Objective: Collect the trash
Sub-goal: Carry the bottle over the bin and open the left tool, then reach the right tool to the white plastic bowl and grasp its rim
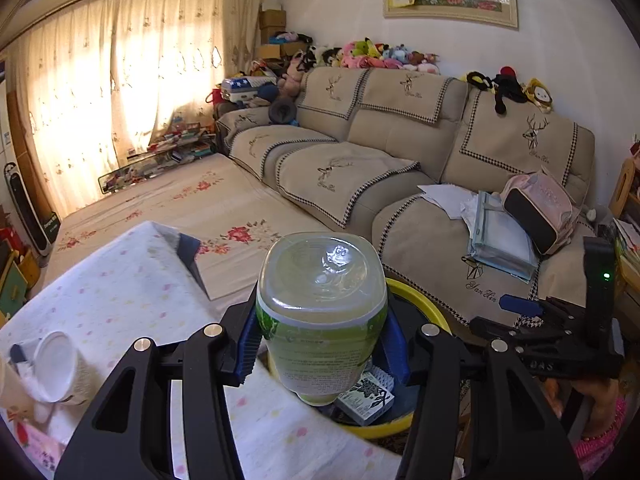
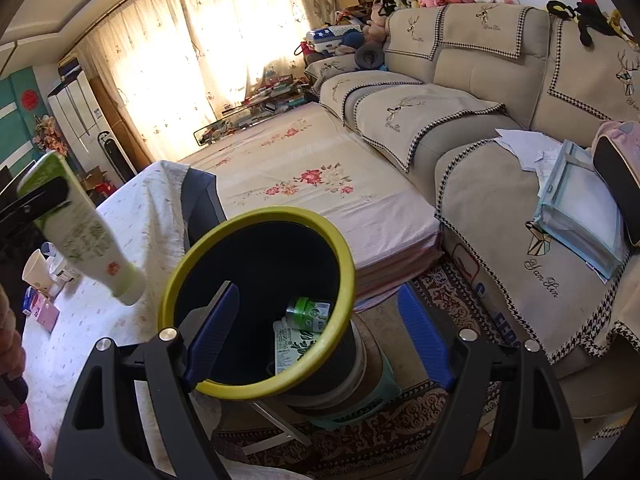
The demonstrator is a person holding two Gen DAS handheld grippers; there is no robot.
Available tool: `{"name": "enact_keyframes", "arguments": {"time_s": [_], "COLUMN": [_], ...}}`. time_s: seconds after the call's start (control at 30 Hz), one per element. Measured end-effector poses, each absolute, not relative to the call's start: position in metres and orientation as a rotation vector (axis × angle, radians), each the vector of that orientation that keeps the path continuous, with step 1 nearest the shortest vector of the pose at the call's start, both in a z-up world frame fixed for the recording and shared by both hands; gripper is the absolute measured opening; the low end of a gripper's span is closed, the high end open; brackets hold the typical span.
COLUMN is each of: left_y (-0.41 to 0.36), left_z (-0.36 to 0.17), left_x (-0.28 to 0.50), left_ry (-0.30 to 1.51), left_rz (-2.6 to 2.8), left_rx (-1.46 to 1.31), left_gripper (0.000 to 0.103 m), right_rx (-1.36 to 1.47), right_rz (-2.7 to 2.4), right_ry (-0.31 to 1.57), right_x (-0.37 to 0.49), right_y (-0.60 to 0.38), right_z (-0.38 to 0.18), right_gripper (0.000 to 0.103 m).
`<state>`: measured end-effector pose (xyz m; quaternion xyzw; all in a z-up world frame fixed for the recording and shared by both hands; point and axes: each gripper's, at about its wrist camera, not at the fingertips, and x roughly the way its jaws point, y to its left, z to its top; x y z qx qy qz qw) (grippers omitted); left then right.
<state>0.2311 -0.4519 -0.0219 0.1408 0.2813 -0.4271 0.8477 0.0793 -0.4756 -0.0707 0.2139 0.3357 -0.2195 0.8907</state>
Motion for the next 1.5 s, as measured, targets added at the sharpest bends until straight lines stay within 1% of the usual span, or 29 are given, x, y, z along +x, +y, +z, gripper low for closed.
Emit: {"name": "enact_keyframes", "arguments": {"time_s": [0.13,0.2,0.27,0.3,0.33,0.4,0.5,0.63,0.77,0.83,1.03,1.17,1.37,1.47,1.5], "left_y": [-0.480,-0.485,-0.482,-0.476,-0.471,-0.460,-0.428,-0.366,-0.294,-0.257,-0.142,-0.084,-0.039,-0.034,-0.031], "left_z": [-0.046,-0.057,-0.064,-0.065,-0.064,-0.058,-0.042,-0.023,-0.016,-0.017,-0.036,-0.057,-0.083,-0.088,-0.088], "left_x": [0.239,0.244,0.247,0.246,0.246,0.243,0.237,0.233,0.234,0.238,0.264,0.290,0.321,0.323,0.323], "left_ry": [0.628,0.659,0.684,0.682,0.675,0.646,0.607,0.567,0.557,0.555,0.570,0.566,0.586,0.601,0.598], "left_rz": [-0.906,-0.905,-0.895,-0.889,-0.885,-0.871,-0.856,-0.799,-0.693,-0.627,-0.386,-0.239,-0.126,-0.116,-0.113], "left_rx": [0.303,0.298,0.285,0.278,0.274,0.274,0.247,0.183,0.126,0.096,0.013,-0.005,-0.034,-0.044,-0.056], "left_gripper": [0.051,0.051,0.052,0.055,0.060,0.065,0.070,0.078,0.079,0.082,0.082,0.083,0.083,0.084,0.085], "right_rx": [0.447,0.450,0.449,0.449,0.449,0.444,0.435,0.411,0.379,0.364,0.295,0.240,0.155,0.138,0.132], "right_rz": [-0.470,-0.474,-0.476,-0.477,-0.476,-0.471,-0.454,-0.409,-0.317,-0.265,-0.110,-0.027,0.018,0.042,0.047], "right_ry": [0.712,0.713,0.708,0.708,0.708,0.707,0.708,0.722,0.730,0.733,0.748,0.752,0.753,0.808,0.822], "right_x": [0.076,0.074,0.072,0.072,0.072,0.073,0.078,0.093,0.117,0.131,0.185,0.227,0.293,0.337,0.348], "right_y": [-0.480,-0.480,-0.479,-0.479,-0.479,-0.476,-0.471,-0.456,-0.429,-0.412,-0.353,-0.310,-0.261,-0.240,-0.235], "right_z": [-0.075,-0.075,-0.075,-0.074,-0.074,-0.072,-0.070,-0.069,-0.063,-0.060,-0.048,-0.032,-0.015,-0.020,-0.022], "right_gripper": [0.078,0.081,0.081,0.081,0.081,0.081,0.081,0.082,0.082,0.082,0.082,0.082,0.082,0.081,0.079]}}
